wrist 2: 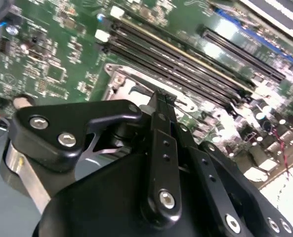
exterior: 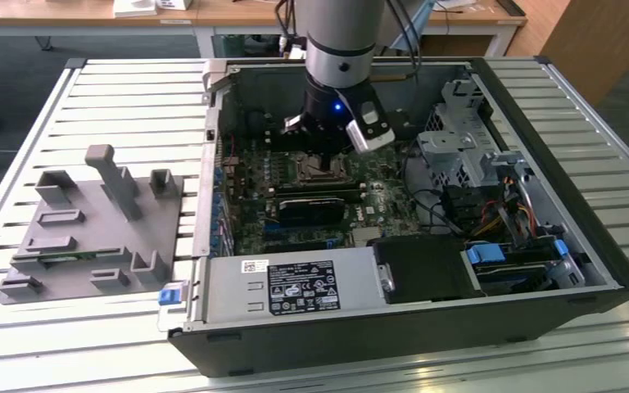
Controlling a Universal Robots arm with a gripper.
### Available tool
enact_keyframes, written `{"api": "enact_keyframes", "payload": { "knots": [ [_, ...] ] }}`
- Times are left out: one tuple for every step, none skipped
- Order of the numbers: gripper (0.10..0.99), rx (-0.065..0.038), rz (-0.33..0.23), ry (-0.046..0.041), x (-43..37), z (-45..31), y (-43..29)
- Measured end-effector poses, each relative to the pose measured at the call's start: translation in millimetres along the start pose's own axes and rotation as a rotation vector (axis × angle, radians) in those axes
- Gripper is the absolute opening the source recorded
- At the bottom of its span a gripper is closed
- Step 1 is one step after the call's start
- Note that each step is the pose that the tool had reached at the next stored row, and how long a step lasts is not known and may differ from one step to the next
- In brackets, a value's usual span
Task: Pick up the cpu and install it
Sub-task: 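Install the second cpu locking lever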
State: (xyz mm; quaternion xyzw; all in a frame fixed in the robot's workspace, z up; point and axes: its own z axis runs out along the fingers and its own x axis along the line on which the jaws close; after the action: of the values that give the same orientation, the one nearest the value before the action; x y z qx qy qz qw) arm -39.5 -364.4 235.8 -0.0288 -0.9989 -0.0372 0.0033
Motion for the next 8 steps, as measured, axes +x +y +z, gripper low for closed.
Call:
{"api": "enact_keyframes", "payload": {
  "knots": [
    [0.106,0.000,0.000,0.0000,1.0,0.1,-0.6],
    [0.106,0.000,0.000,0.0000,2.0,0.2,-1.3],
    [0.106,0.000,0.000,0.0000,3.1,0.5,-2.1],
    [0.106,0.000,0.000,0.0000,4.1,0.9,-2.6],
    [0.106,0.000,0.000,0.0000,5.1,1.2,-3.3],
    [0.106,0.000,0.000,0.0000,5.9,1.7,-3.8],
    [0.106,0.000,0.000,-0.0001,6.6,2.3,-4.1],
    [0.106,0.000,0.000,-0.0001,7.4,3.0,-4.4]
  ]
}}
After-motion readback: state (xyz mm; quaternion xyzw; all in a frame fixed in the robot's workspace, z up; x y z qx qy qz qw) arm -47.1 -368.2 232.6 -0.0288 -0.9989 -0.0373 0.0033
